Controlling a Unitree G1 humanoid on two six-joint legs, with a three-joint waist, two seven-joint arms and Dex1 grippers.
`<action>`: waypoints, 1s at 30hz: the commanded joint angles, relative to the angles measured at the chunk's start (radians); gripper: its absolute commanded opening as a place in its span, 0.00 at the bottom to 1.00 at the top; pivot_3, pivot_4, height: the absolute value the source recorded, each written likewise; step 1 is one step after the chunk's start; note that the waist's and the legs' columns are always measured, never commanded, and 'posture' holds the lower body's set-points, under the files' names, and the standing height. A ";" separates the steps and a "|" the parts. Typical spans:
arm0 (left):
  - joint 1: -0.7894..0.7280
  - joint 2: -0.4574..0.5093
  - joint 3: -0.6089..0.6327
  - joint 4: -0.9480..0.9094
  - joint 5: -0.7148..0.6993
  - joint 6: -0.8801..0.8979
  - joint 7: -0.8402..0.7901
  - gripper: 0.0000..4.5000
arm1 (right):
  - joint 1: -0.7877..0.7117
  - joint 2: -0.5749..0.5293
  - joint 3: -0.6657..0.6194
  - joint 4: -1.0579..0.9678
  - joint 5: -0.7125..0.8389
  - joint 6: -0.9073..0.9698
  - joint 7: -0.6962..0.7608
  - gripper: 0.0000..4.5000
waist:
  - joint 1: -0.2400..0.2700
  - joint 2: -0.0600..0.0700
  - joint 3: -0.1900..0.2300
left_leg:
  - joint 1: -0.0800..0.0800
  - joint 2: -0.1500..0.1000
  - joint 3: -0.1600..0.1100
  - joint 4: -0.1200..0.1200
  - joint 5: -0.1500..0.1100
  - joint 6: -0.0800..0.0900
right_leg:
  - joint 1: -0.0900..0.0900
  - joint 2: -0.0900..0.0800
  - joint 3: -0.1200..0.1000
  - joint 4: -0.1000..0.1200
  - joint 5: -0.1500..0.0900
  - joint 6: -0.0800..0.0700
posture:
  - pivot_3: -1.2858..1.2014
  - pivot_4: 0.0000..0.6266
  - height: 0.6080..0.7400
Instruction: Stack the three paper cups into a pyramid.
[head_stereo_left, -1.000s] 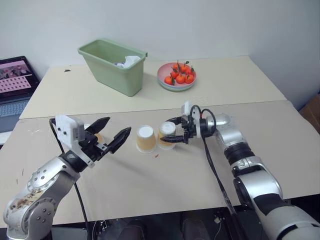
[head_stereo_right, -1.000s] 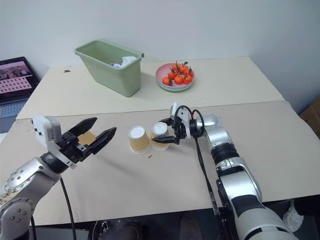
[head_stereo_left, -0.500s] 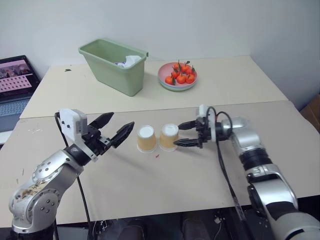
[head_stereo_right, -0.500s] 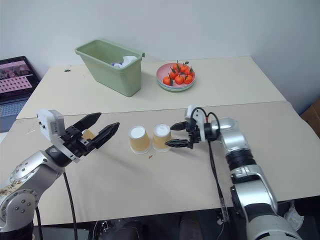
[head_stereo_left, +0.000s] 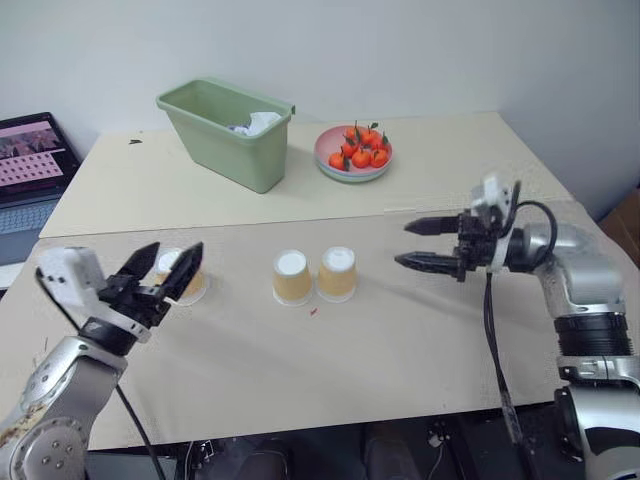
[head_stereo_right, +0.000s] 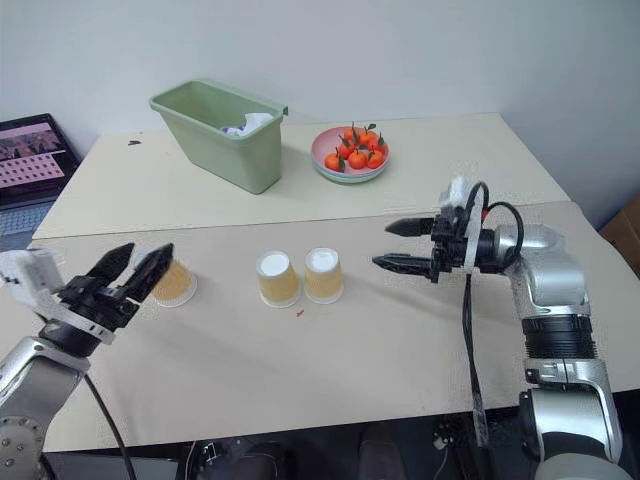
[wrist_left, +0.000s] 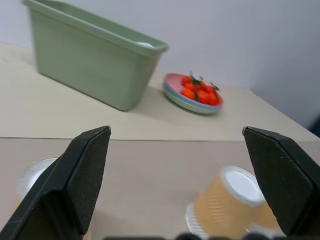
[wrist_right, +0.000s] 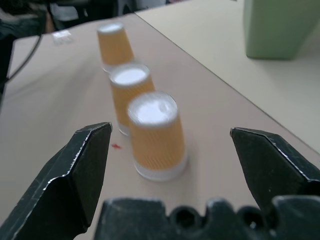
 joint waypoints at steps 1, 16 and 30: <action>0.015 -0.011 0.024 0.031 0.104 -0.074 0.036 1.00 | -0.019 0.030 -0.004 -0.102 0.076 0.056 -0.033 0.99 | 0.001 0.000 0.000 | 0.000 0.000 0.000 0.000 0.000 0.000 | 0.000 0.000 0.000 0.000 0.000 0.000 | 0.52 0.24 0.90; 0.036 0.015 -0.065 0.137 0.301 -0.141 -0.040 1.00 | -0.089 0.103 0.078 -0.065 0.060 0.007 -0.054 0.99 | 0.017 0.000 0.000 | 0.000 0.001 0.001 0.000 0.000 0.000 | -0.001 0.002 0.000 -0.001 0.000 -0.001 | 0.52 0.24 0.90; -0.064 0.021 -0.119 0.292 0.417 -0.166 -0.101 1.00 | -0.053 0.092 -0.001 -0.116 0.111 0.023 -0.130 0.99 | 0.019 -0.001 0.000 | 0.000 0.005 0.001 0.000 -0.001 -0.001 | -0.001 0.005 0.000 -0.002 0.001 -0.002 | 0.52 0.24 0.90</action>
